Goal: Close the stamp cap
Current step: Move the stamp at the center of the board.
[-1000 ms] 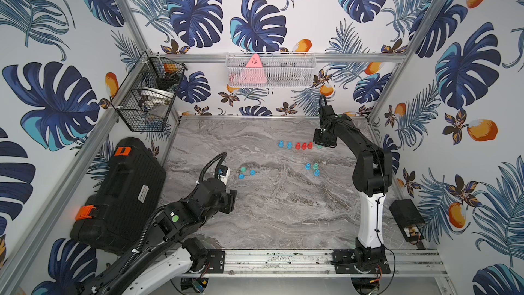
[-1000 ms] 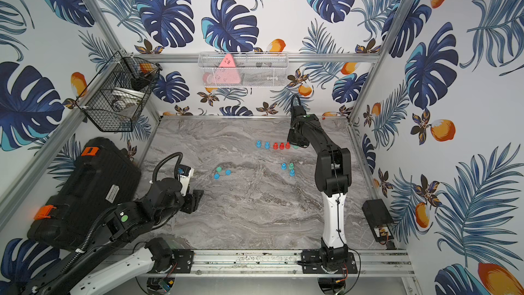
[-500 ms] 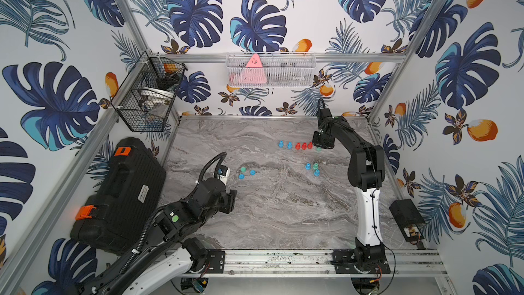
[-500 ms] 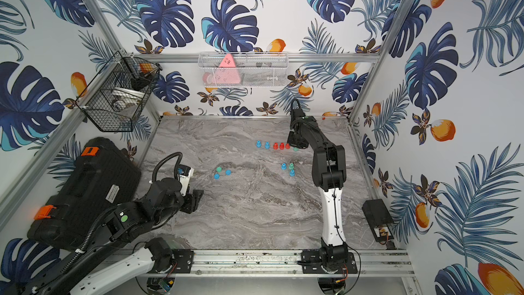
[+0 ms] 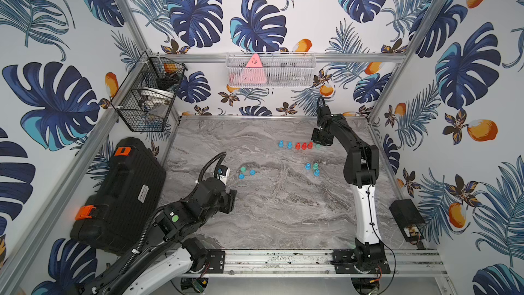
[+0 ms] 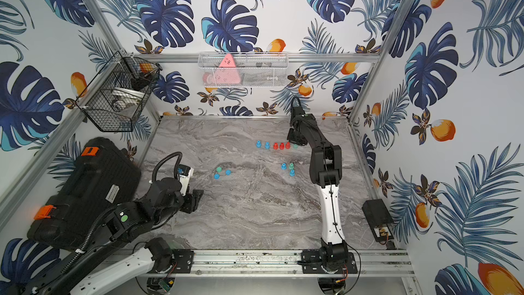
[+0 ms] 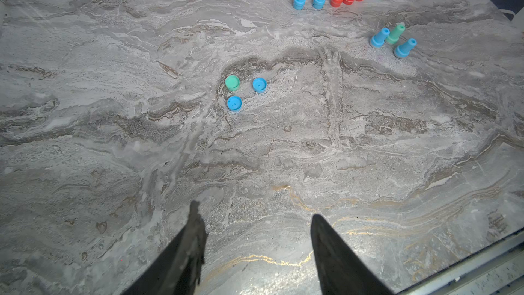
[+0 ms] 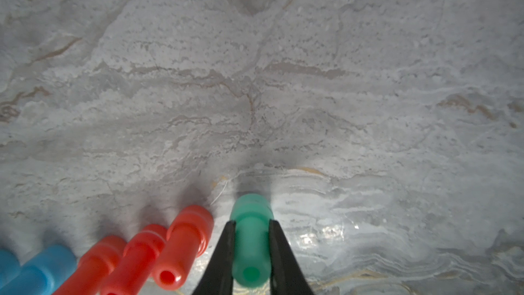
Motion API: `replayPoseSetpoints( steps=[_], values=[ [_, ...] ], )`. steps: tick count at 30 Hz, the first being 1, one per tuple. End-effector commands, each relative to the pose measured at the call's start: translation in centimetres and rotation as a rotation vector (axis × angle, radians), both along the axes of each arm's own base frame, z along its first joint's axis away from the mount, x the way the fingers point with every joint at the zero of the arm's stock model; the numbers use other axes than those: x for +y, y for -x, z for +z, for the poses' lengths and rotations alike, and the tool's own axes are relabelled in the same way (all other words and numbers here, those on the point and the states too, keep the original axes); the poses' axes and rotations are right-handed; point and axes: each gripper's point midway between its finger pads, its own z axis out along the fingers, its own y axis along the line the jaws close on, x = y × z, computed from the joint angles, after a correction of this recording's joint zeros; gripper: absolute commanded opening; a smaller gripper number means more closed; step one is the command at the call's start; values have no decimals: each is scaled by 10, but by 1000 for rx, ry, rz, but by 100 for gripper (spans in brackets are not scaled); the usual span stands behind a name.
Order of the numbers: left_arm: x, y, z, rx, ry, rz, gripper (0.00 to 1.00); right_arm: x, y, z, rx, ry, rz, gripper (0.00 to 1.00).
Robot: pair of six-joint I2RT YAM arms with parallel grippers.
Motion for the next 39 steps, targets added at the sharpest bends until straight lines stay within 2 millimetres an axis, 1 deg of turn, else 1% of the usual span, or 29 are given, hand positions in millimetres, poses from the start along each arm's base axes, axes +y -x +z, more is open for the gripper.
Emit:
replayPoseSetpoints(
  steps=[1,8,15,23,27,35,39],
  values=[
    [-3,-3,4,-20,6,-13,64,-1,3,-2,28,-7,-9,18],
    [-2,-4,4,-19,8,-8,64,0,0,-3,27,-18,-9,21],
    [-1,-5,4,-17,11,-4,64,1,-3,3,12,-26,-12,24],
    [0,-6,3,-14,11,2,64,5,-1,3,19,-42,-2,30],
    [1,-6,3,-14,12,4,64,4,4,4,23,-33,-8,31],
    [1,-7,3,-11,12,6,64,4,10,23,7,-26,4,31],
    [2,-7,3,-13,11,10,64,10,18,40,-13,-30,18,31]
  ],
)
